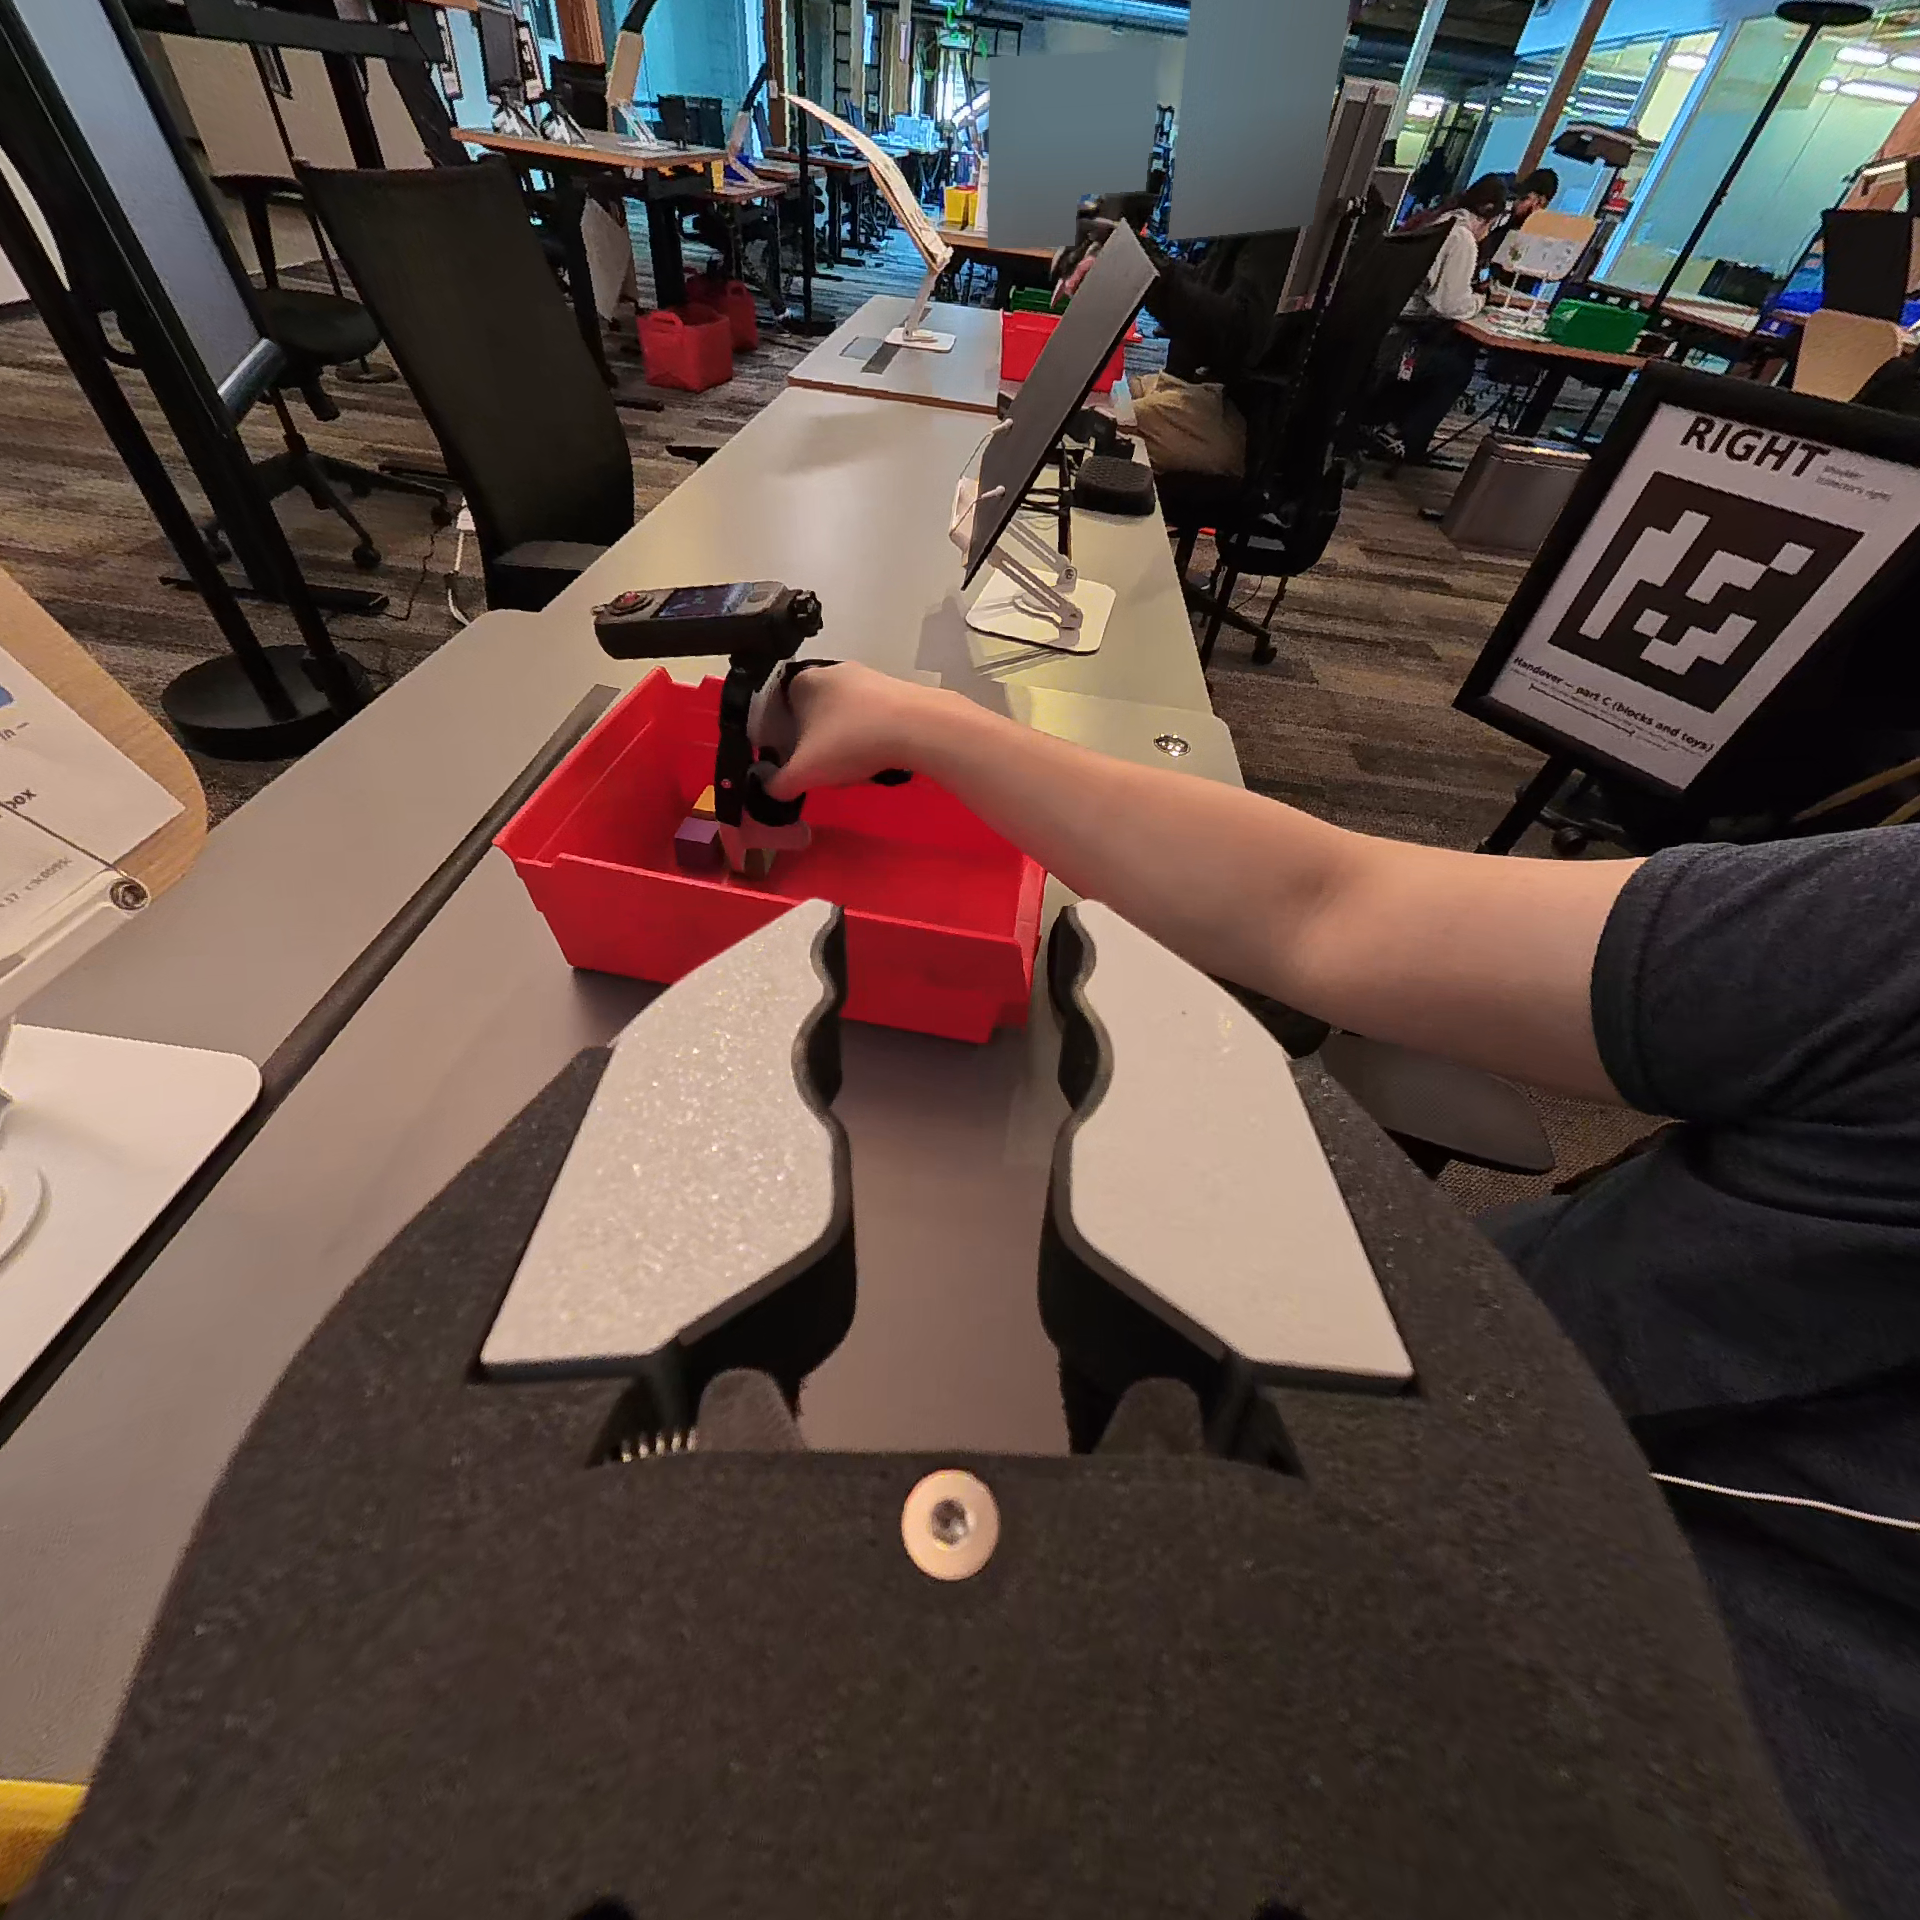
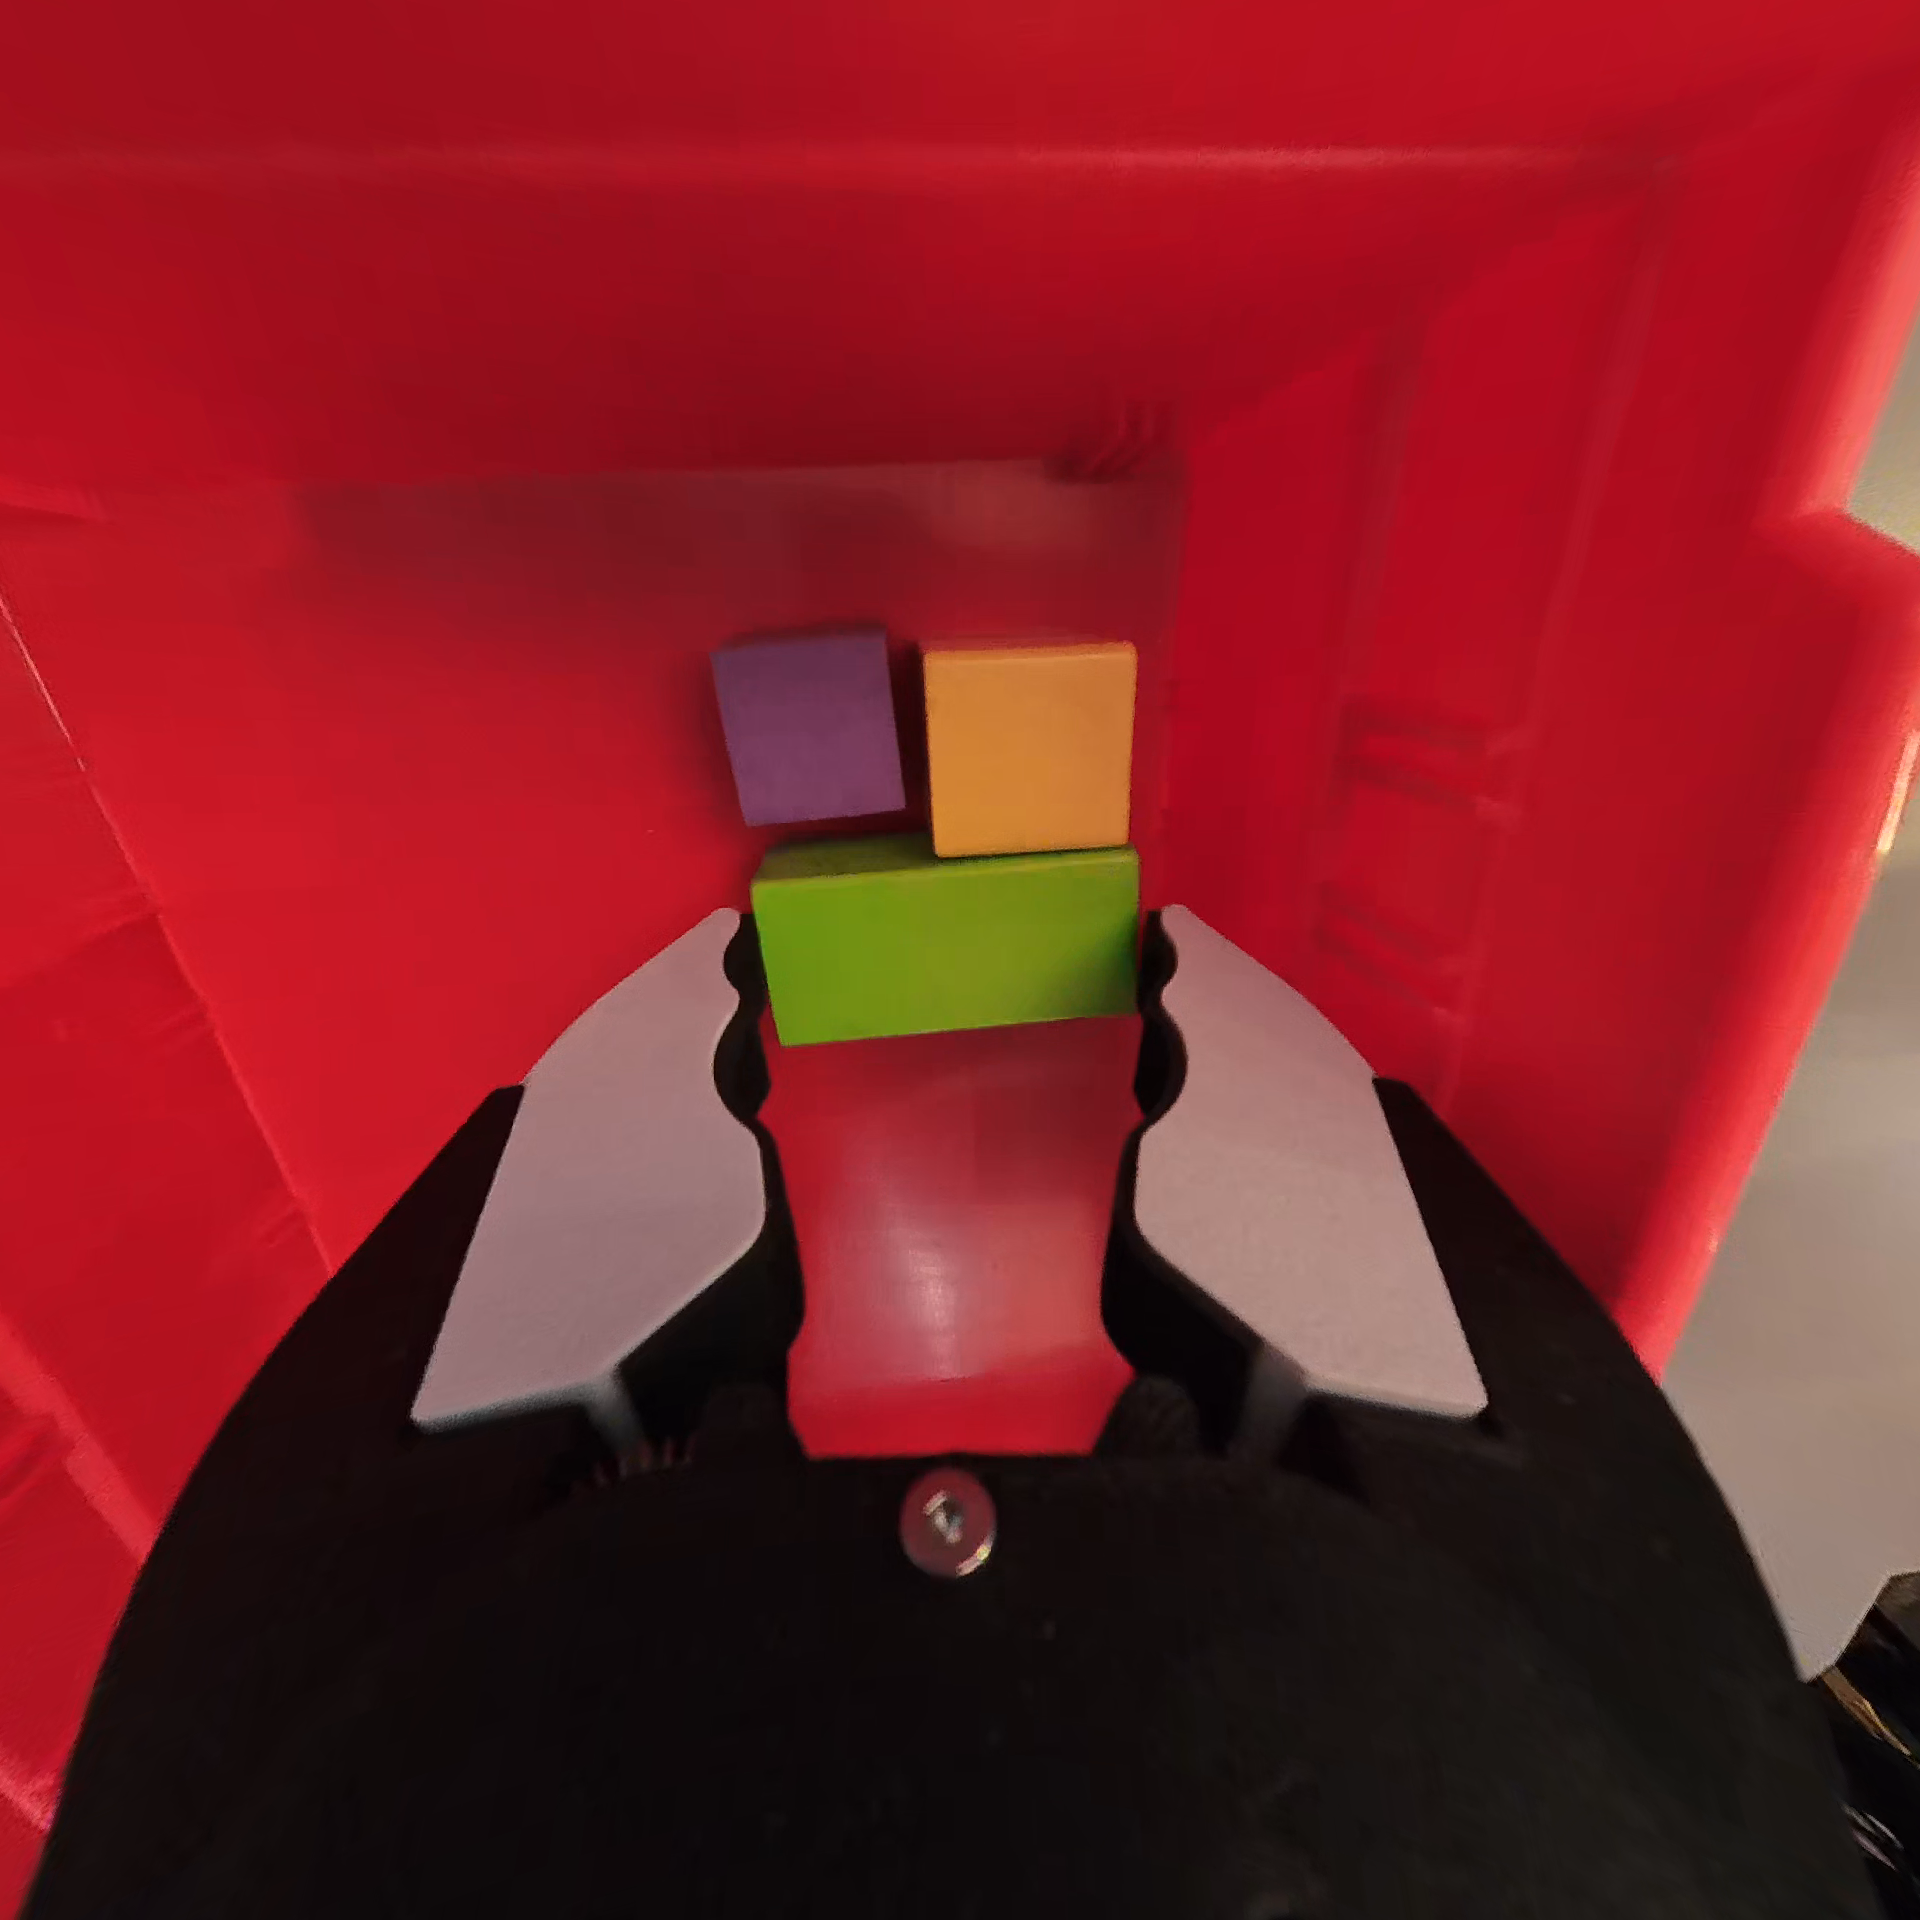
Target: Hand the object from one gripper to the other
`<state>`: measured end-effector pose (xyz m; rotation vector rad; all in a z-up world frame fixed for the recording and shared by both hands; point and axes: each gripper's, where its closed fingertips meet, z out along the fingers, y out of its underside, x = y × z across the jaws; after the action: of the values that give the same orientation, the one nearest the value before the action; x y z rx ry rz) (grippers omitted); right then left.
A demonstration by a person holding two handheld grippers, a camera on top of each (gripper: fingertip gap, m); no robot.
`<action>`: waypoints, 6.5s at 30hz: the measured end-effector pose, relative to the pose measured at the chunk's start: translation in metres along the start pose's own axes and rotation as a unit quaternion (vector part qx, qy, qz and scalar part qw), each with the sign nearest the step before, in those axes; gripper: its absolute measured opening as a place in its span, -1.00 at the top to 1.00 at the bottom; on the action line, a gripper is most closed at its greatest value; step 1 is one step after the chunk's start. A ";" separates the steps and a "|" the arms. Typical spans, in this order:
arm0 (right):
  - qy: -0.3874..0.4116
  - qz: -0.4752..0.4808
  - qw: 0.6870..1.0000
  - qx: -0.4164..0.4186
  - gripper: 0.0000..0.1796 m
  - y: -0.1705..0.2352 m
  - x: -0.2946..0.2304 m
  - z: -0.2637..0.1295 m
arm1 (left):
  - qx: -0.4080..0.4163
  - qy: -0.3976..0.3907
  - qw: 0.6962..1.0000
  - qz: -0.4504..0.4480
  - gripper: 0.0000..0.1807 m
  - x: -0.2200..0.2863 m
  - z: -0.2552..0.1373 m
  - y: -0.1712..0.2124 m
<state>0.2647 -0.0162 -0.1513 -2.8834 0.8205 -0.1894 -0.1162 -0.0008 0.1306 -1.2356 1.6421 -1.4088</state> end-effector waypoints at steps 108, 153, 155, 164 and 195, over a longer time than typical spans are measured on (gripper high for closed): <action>-0.082 -0.531 0.411 0.737 0.53 0.107 -0.289 -0.336 | 0.121 0.156 0.960 -0.199 0.61 -0.015 0.031 -0.010; 0.033 -0.081 0.996 -0.029 0.62 0.040 0.020 -0.003 | 0.006 -0.017 0.999 -0.029 0.73 -0.011 0.014 0.006; 0.036 -0.079 0.996 -0.031 0.61 0.039 0.021 -0.003 | 0.002 -0.014 0.999 -0.030 0.73 -0.010 0.013 0.007; 0.025 -0.080 0.996 -0.003 0.48 0.039 0.012 -0.034 | -0.008 -0.058 0.998 -0.015 0.62 -0.019 -0.011 0.007; -0.069 -0.143 0.975 0.154 0.48 0.037 -0.016 -0.124 | -0.437 -0.346 0.751 -0.355 0.52 -0.168 -0.130 0.283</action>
<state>0.2128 -0.0509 -0.0365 -2.6674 0.3169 -0.1302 -0.2431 0.1992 -0.1329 -2.7215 1.2896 -0.2424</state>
